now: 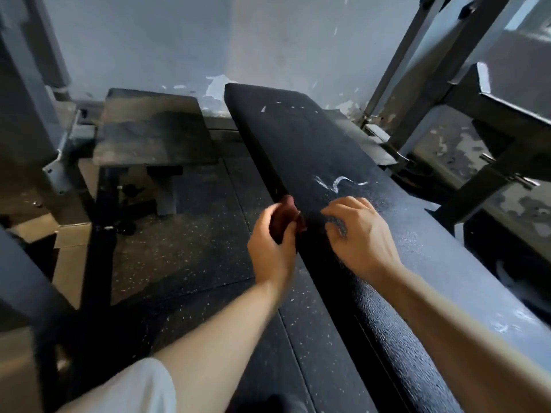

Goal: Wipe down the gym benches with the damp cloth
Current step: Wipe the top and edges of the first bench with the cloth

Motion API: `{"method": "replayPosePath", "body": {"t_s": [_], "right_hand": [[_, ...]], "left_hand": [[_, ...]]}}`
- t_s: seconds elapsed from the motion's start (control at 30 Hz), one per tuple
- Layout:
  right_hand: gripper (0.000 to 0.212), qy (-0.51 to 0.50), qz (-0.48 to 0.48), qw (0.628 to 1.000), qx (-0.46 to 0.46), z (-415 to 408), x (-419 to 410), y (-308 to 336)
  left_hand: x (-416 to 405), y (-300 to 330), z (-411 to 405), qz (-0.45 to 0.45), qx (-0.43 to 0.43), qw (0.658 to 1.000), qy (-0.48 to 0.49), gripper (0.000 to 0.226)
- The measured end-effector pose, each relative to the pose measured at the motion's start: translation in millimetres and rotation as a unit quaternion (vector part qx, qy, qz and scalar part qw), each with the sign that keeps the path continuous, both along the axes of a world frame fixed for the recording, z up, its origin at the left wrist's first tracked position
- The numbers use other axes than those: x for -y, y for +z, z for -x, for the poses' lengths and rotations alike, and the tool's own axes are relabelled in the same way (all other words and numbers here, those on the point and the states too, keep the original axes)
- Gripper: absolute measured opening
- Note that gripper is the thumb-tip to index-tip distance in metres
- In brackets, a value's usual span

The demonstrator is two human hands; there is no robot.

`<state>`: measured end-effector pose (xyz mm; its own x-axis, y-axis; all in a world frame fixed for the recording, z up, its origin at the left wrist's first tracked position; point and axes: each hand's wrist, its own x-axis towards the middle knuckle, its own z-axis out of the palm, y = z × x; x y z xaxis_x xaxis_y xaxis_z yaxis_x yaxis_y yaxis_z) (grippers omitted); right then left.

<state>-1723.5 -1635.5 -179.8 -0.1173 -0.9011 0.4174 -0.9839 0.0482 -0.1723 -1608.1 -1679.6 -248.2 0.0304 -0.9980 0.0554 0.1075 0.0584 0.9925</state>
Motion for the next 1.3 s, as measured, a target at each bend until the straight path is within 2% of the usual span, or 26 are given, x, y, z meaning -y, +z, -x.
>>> {"method": "replayPosePath", "body": {"t_s": [0.1, 0.27, 0.37, 0.43, 0.5, 0.63, 0.9, 1.07, 1.13, 1.3], "right_hand": [[0.033, 0.041, 0.016, 0.999, -0.004, -1.5, 54.2, 2.2], [0.034, 0.059, 0.013, 0.998, 0.002, -0.3, 125.2, -7.0], [0.034, 0.063, 0.016, 0.998, 0.009, 5.1, 144.8, -13.7], [0.034, 0.060, 0.040, 0.997, 0.007, 7.3, 146.5, -19.1], [0.034, 0.062, 0.058, 0.996, -0.011, 5.3, 144.8, -23.3], [0.033, 0.070, 0.067, 0.995, -0.006, 5.3, 149.0, -25.0], [0.032, 0.084, 0.074, 0.994, -0.002, 6.5, 152.2, -25.3], [0.032, 0.091, 0.074, 0.993, -0.009, 8.5, 151.9, -26.9], [0.032, 0.089, 0.069, 0.994, -0.008, 8.6, 152.2, -26.3], [0.033, 0.086, 0.066, 0.994, -0.010, 6.9, 151.8, -27.1]], "left_hand": [[4.7, -11.2, 4.8, 0.041, -0.026, 0.999, 0.018, 0.028], [75.1, -30.4, 11.5, -0.045, -0.071, 0.996, 0.040, 0.027], [60.5, -31.1, 17.5, -0.011, -0.074, 0.995, 0.061, 0.034], [40.4, -22.1, 18.9, 0.048, -0.056, 0.994, 0.075, 0.043], [51.5, -20.3, 17.8, 0.078, -0.055, 0.992, 0.079, 0.042], [114.6, -26.7, 15.2, 0.023, -0.069, 0.996, 0.050, 0.026], [67.3, -24.0, 13.5, 0.067, -0.074, 0.994, 0.047, 0.026], [108.2, -28.9, 17.3, -0.001, -0.116, 0.992, 0.045, 0.027], [100.0, -24.9, 18.3, -0.011, -0.130, 0.990, 0.047, 0.027], [64.8, -23.0, 17.0, 0.067, -0.101, 0.991, 0.060, 0.027]]}}
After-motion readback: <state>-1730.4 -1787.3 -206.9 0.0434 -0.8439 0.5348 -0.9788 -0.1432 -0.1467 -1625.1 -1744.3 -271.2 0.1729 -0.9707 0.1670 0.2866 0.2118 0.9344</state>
